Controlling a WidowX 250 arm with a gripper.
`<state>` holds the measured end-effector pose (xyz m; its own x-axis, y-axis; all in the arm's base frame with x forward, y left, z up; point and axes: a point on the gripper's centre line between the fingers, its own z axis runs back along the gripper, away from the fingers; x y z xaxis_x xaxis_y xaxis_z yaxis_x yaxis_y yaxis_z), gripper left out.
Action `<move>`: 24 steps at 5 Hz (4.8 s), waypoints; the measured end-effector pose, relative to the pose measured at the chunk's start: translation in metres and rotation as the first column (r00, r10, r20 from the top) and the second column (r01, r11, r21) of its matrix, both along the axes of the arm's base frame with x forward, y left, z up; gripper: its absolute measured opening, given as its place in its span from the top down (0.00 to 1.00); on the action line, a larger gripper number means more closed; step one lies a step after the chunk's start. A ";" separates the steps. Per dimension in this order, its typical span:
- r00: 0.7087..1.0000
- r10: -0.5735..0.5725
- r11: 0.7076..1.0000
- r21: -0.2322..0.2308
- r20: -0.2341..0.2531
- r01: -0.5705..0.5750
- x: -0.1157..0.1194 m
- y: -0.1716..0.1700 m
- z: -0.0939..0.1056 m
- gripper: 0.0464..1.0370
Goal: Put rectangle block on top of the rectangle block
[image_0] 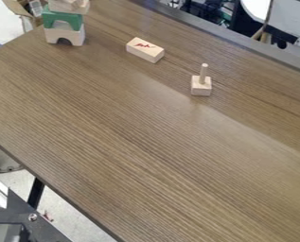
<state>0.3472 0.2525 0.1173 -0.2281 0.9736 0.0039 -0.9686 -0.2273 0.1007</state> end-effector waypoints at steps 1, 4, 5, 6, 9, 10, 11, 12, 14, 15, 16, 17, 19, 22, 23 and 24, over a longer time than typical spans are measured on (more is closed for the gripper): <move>1.000 0.020 1.000 -0.023 -0.019 -0.020 -0.001 0.003 -0.014 0.09; 0.999 0.048 0.998 -0.043 0.015 -0.048 0.002 0.007 -0.012 0.49; 0.998 0.033 0.997 -0.077 0.056 -0.028 0.008 0.003 0.001 0.49; 0.994 0.008 0.995 -0.095 0.107 0.002 0.015 -0.001 0.018 0.49; 0.977 -0.151 0.987 -0.037 0.149 0.158 0.041 -0.054 0.020 0.49; 0.966 -0.233 0.972 0.016 0.113 0.233 0.054 -0.083 0.006 0.49; 0.958 -0.266 0.964 0.052 0.105 0.262 0.063 -0.098 0.002 0.49; 0.965 -0.247 0.968 0.061 0.088 0.243 0.071 -0.105 -0.006 0.49; 0.992 -0.122 0.993 -0.005 0.034 0.122 0.084 -0.110 -0.030 0.49; 0.994 -0.105 0.994 -0.008 0.020 0.105 0.082 -0.109 -0.039 0.49; 0.994 -0.104 0.994 -0.032 -0.034 0.103 0.071 -0.114 -0.064 0.49; 0.993 -0.104 0.994 -0.040 -0.046 0.102 0.064 -0.115 -0.071 0.49; 0.994 -0.104 0.994 -0.043 -0.043 0.102 0.065 -0.116 -0.070 0.49; 0.994 -0.107 0.993 -0.061 -0.028 0.106 0.066 -0.117 -0.073 0.49; 0.994 -0.111 0.993 -0.051 -0.012 0.110 0.063 -0.117 -0.065 0.49; 0.993 -0.118 0.991 -0.059 -0.027 0.116 0.058 -0.119 -0.073 0.49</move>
<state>0.4056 0.1333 0.0443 -0.1131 0.9925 -0.0475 -0.9845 -0.1055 0.1398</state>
